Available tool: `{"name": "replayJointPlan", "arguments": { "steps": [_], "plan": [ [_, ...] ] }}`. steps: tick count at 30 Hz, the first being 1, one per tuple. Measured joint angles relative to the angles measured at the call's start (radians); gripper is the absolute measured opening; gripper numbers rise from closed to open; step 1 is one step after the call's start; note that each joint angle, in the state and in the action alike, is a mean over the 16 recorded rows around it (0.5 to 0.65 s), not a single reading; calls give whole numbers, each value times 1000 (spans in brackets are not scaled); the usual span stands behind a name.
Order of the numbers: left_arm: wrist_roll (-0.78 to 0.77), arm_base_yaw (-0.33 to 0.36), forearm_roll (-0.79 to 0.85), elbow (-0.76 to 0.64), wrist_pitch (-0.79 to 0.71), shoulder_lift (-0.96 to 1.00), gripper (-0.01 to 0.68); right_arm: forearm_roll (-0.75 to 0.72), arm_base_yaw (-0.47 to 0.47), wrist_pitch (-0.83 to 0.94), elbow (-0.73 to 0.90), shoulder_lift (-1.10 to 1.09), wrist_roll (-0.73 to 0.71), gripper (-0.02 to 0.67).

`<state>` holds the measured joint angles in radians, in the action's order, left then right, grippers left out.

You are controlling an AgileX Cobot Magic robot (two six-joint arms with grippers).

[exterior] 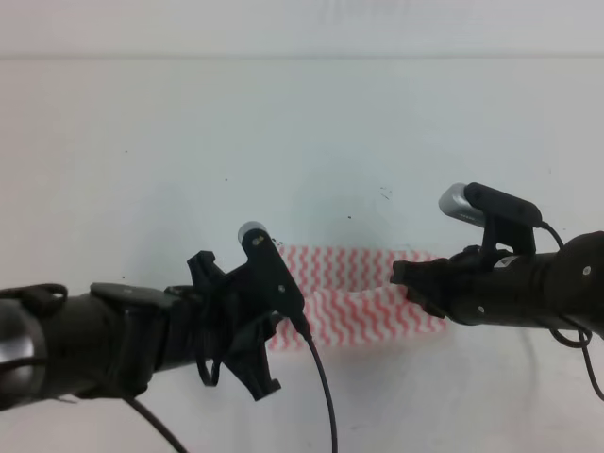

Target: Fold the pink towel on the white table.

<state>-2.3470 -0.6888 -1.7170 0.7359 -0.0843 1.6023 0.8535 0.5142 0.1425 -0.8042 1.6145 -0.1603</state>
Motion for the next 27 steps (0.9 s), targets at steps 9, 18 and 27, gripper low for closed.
{"name": "replayJointPlan", "arguments": {
  "steps": [9, 18, 27],
  "plan": [
    [-3, 0, 15, 72, 45, 63, -4, 1, -10, -31, 0, 3, 0, -16],
    [-5, 0, 5, 112, 60, 106, -4, 0, -36, -33, -2, 9, 0, -16],
    [-20, 0, 10, 118, 77, 133, -4, -2, -48, -35, -5, 24, 0, -17]
  ]
}}
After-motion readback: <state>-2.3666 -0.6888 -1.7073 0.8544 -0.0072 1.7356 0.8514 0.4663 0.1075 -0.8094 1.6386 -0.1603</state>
